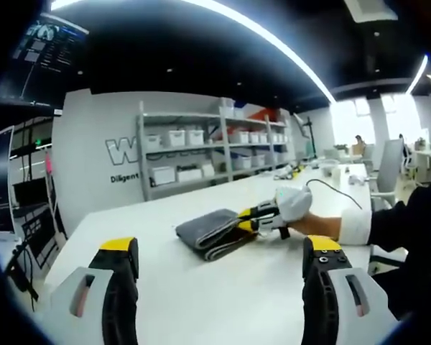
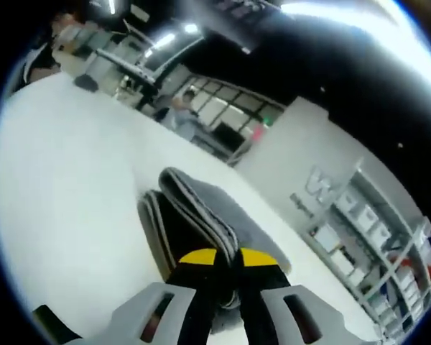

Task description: Open the folded towel by lifting each exposed corner and separating the folded layers until the towel lies flat within the target outline without major curled edges

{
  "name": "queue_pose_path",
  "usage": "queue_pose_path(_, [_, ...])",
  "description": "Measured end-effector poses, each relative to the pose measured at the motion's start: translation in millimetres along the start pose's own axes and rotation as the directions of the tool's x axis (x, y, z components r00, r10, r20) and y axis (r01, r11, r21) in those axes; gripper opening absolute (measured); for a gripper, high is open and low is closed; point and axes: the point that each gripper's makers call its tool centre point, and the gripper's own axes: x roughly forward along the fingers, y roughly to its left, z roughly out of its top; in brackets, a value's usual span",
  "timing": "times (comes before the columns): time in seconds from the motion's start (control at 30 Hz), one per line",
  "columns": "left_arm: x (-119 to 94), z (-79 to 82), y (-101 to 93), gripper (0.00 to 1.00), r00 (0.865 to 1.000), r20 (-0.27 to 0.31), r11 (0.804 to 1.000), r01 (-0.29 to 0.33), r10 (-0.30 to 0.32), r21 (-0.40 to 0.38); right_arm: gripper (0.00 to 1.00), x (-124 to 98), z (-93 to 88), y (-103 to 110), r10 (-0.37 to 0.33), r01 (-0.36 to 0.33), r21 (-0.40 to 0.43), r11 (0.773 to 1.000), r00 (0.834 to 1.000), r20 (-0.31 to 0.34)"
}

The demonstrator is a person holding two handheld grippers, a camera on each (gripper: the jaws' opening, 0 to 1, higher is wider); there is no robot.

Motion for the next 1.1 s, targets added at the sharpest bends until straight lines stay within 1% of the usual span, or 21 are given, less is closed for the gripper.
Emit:
queue_pose_path(0.07, [0,-0.5,-0.4,0.93,1.000,-0.002,1.000,0.001,-0.001,0.003,0.03,-2,2.5,1,0.010,-0.010,0.044,0.999,1.000,0.008])
queue_pose_path(0.4, [0,-1.2,-0.7,0.93,1.000,-0.005,1.000,0.000,0.000,0.004,0.02,-12,20.2,5,0.023,-0.031,0.121,0.992,0.998,0.065])
queue_pose_path(0.5, [0,-2.6,-0.3,0.93,1.000,-0.010,1.000,-0.001,0.002,0.006,0.01,-15,26.1,8,0.036,-0.050,0.164,0.985,0.996,0.086])
queue_pose_path(0.7, [1,-3.9,-0.3,0.93,1.000,-0.013,1.000,-0.004,0.004,0.013,0.01,-21,37.6,14,0.054,-0.079,0.204,0.976,0.991,0.121])
queue_pose_path(0.77, [2,-5.4,-0.3,0.93,1.000,-0.019,1.000,-0.006,0.007,0.018,0.02,-22,40.3,15,0.054,-0.079,0.205,0.975,0.990,0.128])
queue_pose_path(0.83, [3,-7.0,-0.2,0.93,1.000,-0.024,1.000,-0.007,0.008,0.021,0.02,-23,43.3,16,0.048,-0.073,0.190,0.979,0.990,0.133])
queue_pose_path(1.1, [7,-11.5,0.3,0.93,0.999,-0.042,0.999,-0.015,0.016,0.032,0.01,-26,53.6,17,0.053,-0.089,0.208,0.974,0.983,0.174])
